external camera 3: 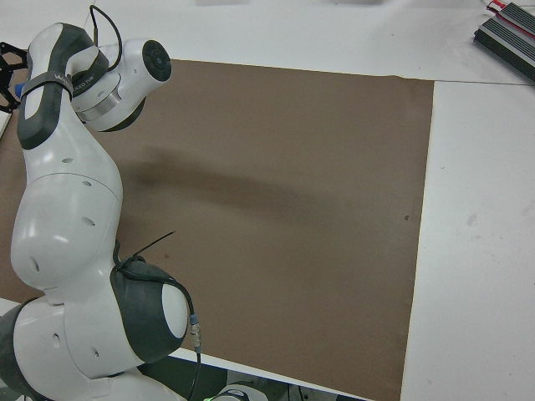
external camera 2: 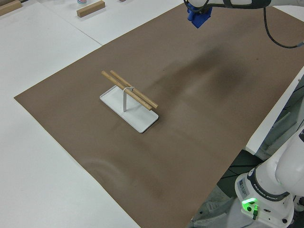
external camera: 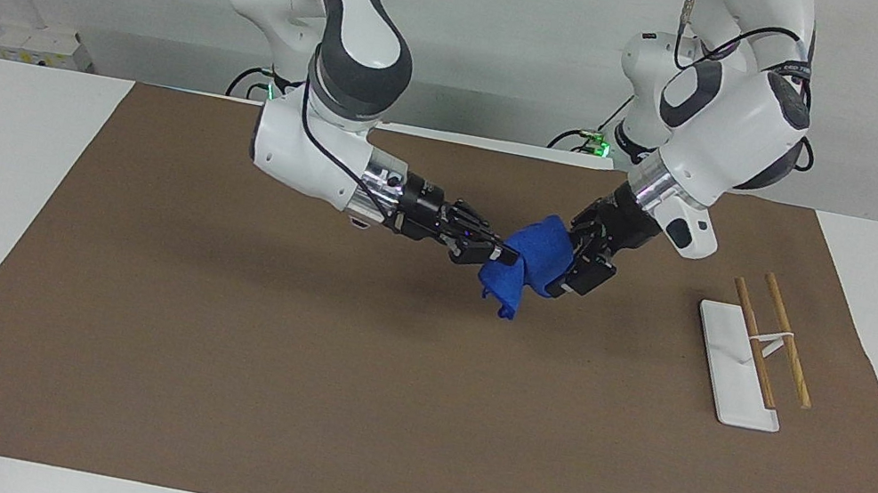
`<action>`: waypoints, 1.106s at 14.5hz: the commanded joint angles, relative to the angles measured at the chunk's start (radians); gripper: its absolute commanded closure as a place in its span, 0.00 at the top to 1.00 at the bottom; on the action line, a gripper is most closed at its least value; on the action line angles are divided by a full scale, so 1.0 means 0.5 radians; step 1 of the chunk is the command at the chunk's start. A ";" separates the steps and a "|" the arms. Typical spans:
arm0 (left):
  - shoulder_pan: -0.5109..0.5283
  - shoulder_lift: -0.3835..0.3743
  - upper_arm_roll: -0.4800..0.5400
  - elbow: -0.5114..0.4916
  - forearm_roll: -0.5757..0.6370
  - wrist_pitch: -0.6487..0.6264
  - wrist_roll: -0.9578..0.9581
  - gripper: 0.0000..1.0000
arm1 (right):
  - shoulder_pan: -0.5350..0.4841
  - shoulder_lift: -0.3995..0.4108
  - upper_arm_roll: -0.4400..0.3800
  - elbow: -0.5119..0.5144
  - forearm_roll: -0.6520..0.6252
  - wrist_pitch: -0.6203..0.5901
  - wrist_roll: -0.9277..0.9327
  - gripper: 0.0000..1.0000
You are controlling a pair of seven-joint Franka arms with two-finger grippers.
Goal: Right arm passes towel to left arm to hang
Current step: 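Grasp the towel with the left gripper beside the right gripper, then carry the towel with the left gripper while the right gripper releases and withdraws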
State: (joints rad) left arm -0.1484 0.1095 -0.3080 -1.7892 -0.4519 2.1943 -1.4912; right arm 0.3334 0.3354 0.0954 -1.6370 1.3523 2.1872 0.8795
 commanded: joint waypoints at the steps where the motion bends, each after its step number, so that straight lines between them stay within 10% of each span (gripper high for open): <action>1: 0.027 -0.004 -0.022 -0.027 -0.026 0.060 -0.009 0.36 | 0.002 -0.063 0.005 -0.067 0.044 0.044 0.026 0.00; 12: 0.061 0.014 -0.028 0.001 -0.099 0.026 0.028 0.00 | 0.002 -0.060 0.005 -0.067 0.044 0.056 0.026 0.07; 14: 0.112 0.014 -0.025 0.007 -0.203 -0.056 0.077 0.00 | 0.002 -0.060 0.005 -0.061 0.044 0.056 0.026 0.33; 16: 0.110 0.014 -0.025 0.007 -0.225 -0.057 0.306 0.00 | -0.001 -0.057 0.002 -0.049 0.017 0.053 0.002 0.83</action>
State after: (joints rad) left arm -0.1131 0.1158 -0.3082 -1.7889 -0.5344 2.1900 -1.4221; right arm 0.3336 0.3343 0.0954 -1.6377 1.3524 2.2000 0.8797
